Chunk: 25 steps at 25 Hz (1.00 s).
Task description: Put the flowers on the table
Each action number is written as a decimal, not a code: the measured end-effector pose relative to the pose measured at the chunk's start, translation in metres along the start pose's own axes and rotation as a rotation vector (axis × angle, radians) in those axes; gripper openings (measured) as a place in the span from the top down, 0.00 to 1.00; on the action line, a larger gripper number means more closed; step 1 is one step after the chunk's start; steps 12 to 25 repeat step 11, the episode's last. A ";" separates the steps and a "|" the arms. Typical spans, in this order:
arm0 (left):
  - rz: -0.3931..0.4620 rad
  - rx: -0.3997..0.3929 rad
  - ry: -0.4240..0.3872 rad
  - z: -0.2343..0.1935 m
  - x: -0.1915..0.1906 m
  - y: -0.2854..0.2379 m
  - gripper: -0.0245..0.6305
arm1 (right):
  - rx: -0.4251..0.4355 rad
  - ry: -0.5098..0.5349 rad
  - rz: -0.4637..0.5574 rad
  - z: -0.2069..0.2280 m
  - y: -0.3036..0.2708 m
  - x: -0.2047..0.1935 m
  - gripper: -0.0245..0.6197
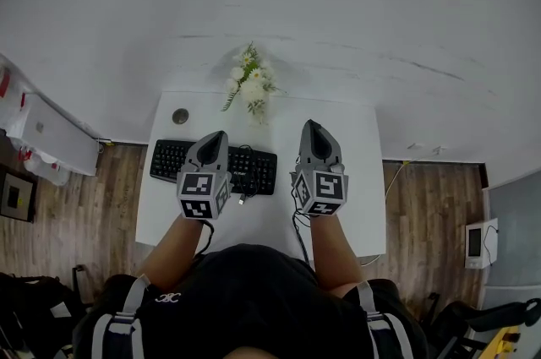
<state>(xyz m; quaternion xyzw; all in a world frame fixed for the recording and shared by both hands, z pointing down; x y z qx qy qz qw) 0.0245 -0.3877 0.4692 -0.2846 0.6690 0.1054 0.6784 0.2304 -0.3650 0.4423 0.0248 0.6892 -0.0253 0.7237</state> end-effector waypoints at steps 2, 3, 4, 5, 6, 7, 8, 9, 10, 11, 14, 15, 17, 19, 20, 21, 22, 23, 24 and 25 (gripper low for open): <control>0.001 0.004 -0.001 -0.002 0.000 0.003 0.96 | -0.002 0.006 0.000 0.000 0.002 0.001 0.96; -0.001 0.007 0.000 -0.002 -0.001 0.005 0.96 | -0.004 0.010 0.002 0.001 0.003 0.002 0.96; -0.004 0.009 0.002 -0.003 -0.003 0.007 0.96 | -0.006 0.012 0.003 0.002 0.004 0.003 0.96; -0.007 0.011 0.003 -0.004 -0.004 0.008 0.96 | -0.008 0.013 0.005 0.003 0.005 0.003 0.96; -0.009 0.013 0.004 -0.005 -0.005 0.009 0.96 | -0.010 0.012 0.007 0.004 0.006 0.004 0.96; -0.009 0.013 0.004 -0.005 -0.006 0.010 0.96 | -0.013 0.012 0.008 0.004 0.006 0.004 0.96; -0.009 0.013 0.004 -0.006 -0.006 0.011 0.96 | -0.015 0.011 0.008 0.005 0.007 0.004 0.96; -0.008 0.013 0.004 -0.007 -0.006 0.012 0.96 | -0.017 0.010 0.008 0.004 0.007 0.005 0.96; -0.008 0.014 0.004 -0.008 -0.007 0.014 0.96 | -0.018 0.009 0.008 0.004 0.008 0.005 0.96; -0.007 0.014 0.005 -0.009 -0.007 0.015 0.96 | -0.019 0.008 0.008 0.003 0.008 0.005 0.96; -0.007 0.014 0.005 -0.009 -0.007 0.015 0.96 | -0.019 0.008 0.008 0.003 0.008 0.005 0.96; -0.007 0.014 0.005 -0.009 -0.007 0.015 0.96 | -0.019 0.008 0.008 0.003 0.008 0.005 0.96; -0.007 0.014 0.005 -0.009 -0.007 0.015 0.96 | -0.019 0.008 0.008 0.003 0.008 0.005 0.96; -0.007 0.014 0.005 -0.009 -0.007 0.015 0.96 | -0.019 0.008 0.008 0.003 0.008 0.005 0.96; -0.007 0.014 0.005 -0.009 -0.007 0.015 0.96 | -0.019 0.008 0.008 0.003 0.008 0.005 0.96; -0.007 0.014 0.005 -0.009 -0.007 0.015 0.96 | -0.019 0.008 0.008 0.003 0.008 0.005 0.96; -0.007 0.014 0.005 -0.009 -0.007 0.015 0.96 | -0.019 0.008 0.008 0.003 0.008 0.005 0.96; -0.007 0.014 0.005 -0.009 -0.007 0.015 0.96 | -0.019 0.008 0.008 0.003 0.008 0.005 0.96; -0.007 0.014 0.005 -0.009 -0.007 0.015 0.96 | -0.019 0.008 0.008 0.003 0.008 0.005 0.96; -0.007 0.014 0.005 -0.009 -0.007 0.015 0.96 | -0.019 0.008 0.008 0.003 0.008 0.005 0.96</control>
Point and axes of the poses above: the fingertips, and each gripper's own axes: y backward along the fingers, z to its right, x out of its top, the point moved 2 cm from there along y, backward along the fingers
